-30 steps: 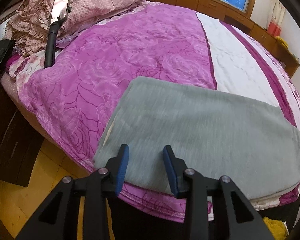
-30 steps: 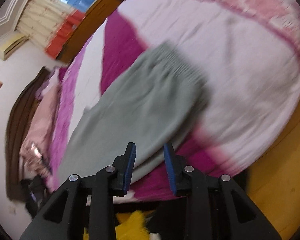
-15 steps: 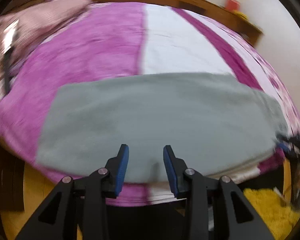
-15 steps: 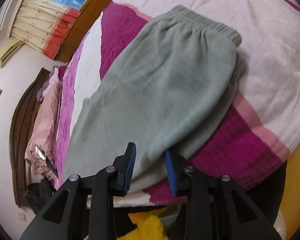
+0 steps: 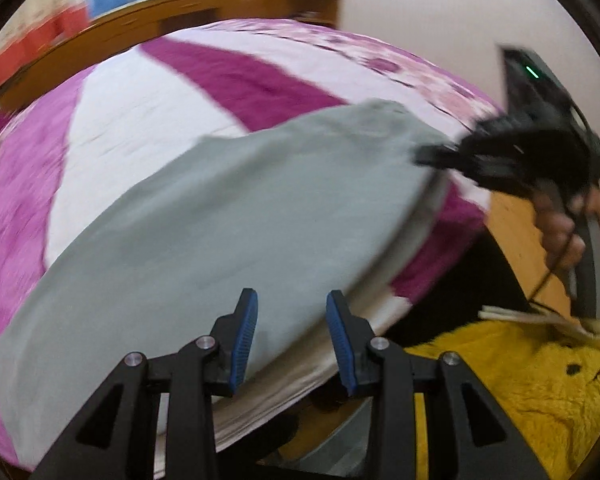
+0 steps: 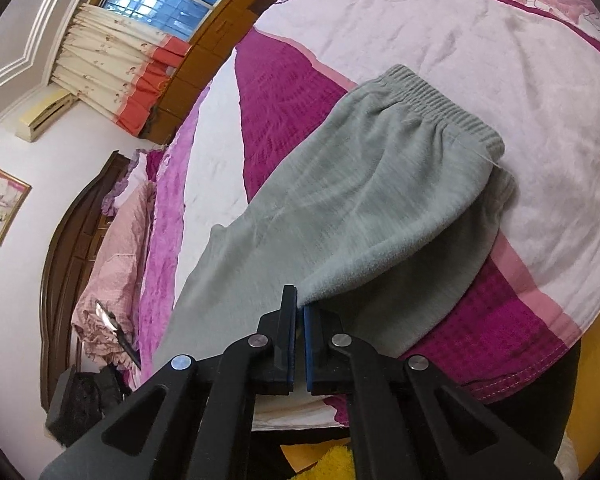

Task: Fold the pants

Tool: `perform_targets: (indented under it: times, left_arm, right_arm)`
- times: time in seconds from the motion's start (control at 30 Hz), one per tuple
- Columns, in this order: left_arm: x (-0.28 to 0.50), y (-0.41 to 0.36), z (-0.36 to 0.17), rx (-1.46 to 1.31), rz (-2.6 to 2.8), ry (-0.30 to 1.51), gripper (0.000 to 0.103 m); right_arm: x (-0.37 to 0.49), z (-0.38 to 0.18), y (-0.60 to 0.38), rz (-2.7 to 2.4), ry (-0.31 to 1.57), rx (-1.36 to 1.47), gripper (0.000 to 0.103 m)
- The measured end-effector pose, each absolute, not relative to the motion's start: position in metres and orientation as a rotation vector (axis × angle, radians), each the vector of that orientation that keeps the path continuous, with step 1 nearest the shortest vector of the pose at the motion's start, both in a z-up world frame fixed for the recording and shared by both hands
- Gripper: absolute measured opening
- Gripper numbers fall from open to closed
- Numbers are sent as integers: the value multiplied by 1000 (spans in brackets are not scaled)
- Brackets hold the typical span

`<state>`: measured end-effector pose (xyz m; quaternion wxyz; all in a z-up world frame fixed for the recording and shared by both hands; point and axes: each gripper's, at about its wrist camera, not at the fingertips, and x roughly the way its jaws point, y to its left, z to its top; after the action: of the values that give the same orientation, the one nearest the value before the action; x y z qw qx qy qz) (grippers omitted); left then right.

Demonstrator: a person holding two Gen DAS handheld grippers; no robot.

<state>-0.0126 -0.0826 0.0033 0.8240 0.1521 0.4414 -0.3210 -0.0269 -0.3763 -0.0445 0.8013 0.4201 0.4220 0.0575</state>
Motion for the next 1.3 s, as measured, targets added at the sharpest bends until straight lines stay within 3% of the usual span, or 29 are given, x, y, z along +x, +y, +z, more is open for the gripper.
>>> perform_targets:
  times: [0.33, 0.43, 0.53, 0.97, 1.1, 1.23, 1.3]
  left_arm:
    - [-24, -127, -20, 542, -614, 875, 36]
    - [-20, -120, -19, 521, -617, 864, 6]
    - [-17, -111, -11, 441, -657, 866, 3]
    - [-9, -109, -40, 413, -730, 1006, 6]
    - [-4, -103, -41, 362, -739, 1054, 8]
    - [-14, -92, -21, 379, -721, 999, 17]
    - [-16, -83, -11, 378, -689, 967, 22]
  right_arm:
    - [-28, -43, -387, 144, 897, 972, 0]
    - [-30, -43, -388, 144, 898, 971, 0]
    - [-33, -42, -387, 135, 903, 944, 0]
    - [-50, -69, -378, 63, 992, 796, 0]
    - [-49, -85, -388, 73, 1023, 866, 0]
    - [-57, -77, -407, 41, 957, 902, 0]
    - [-60, -67, -419, 0, 900, 887, 5]
